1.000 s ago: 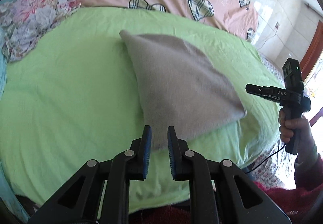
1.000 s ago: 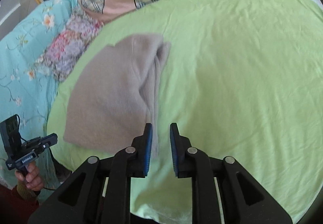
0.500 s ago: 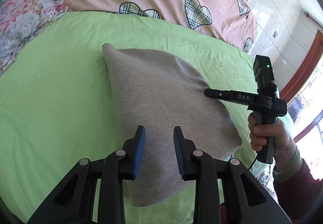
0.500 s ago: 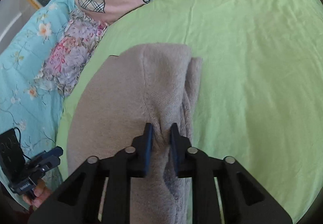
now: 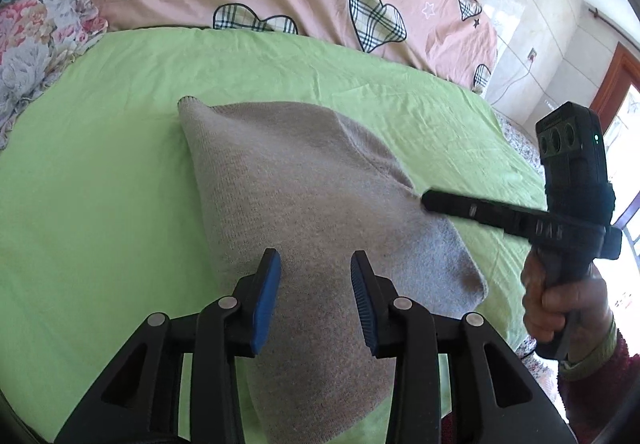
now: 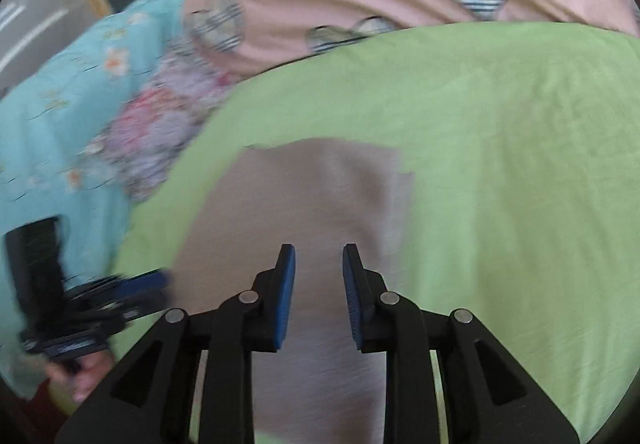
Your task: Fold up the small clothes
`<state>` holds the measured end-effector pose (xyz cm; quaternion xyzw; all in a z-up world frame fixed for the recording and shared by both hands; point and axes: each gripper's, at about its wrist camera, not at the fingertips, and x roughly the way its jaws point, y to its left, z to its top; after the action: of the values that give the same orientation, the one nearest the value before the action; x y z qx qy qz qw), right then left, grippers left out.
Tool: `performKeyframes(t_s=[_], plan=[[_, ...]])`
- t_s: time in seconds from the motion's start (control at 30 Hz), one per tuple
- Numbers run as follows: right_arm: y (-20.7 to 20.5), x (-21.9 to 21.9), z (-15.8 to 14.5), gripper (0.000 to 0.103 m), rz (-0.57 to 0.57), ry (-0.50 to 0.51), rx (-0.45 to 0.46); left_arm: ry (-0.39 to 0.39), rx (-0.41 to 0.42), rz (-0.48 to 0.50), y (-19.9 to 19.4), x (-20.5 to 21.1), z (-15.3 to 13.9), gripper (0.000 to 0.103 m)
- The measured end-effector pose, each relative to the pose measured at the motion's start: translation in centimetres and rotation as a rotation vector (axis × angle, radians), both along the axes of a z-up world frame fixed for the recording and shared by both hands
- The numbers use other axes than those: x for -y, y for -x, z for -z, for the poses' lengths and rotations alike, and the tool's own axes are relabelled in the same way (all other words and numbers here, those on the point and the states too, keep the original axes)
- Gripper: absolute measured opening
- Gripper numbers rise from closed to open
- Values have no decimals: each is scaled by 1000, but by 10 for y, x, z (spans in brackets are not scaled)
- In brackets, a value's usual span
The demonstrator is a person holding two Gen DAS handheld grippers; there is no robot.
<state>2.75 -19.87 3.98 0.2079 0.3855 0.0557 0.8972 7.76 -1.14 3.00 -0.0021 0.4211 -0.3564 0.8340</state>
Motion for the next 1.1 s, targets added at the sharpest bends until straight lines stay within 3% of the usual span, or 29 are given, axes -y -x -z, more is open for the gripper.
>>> performKeyframes(t_s=[0.07, 0.13, 0.2, 0.4, 0.6, 0.8, 0.9, 1.1], plan=[[-6, -7, 16, 25, -1, 40, -63, -22, -25, -9, -4, 2, 12, 35], [-10, -1, 38, 23, 38, 120, -103, -54, -45, -17, -7, 5, 27, 25], [-13, 15, 50, 22, 60, 86, -92, -50, -30, -21, -5, 7, 34, 24], [-12, 22, 44, 20, 62, 62, -86, -54, -15, -47, 3, 5, 23, 23], [34, 0, 24, 24, -7, 67, -29, -15, -5, -52, 46, -27, 9, 24], [67, -9, 55, 24, 5, 146, -117, -84, -92, -65, 58, -32, 51, 26], [72, 3, 57, 23, 35, 75, -92, -83, -82, -82, 59, -31, 50, 26], [80, 0, 53, 24, 48, 100, -97, -130, -62, -98, 67, -26, 46, 29]])
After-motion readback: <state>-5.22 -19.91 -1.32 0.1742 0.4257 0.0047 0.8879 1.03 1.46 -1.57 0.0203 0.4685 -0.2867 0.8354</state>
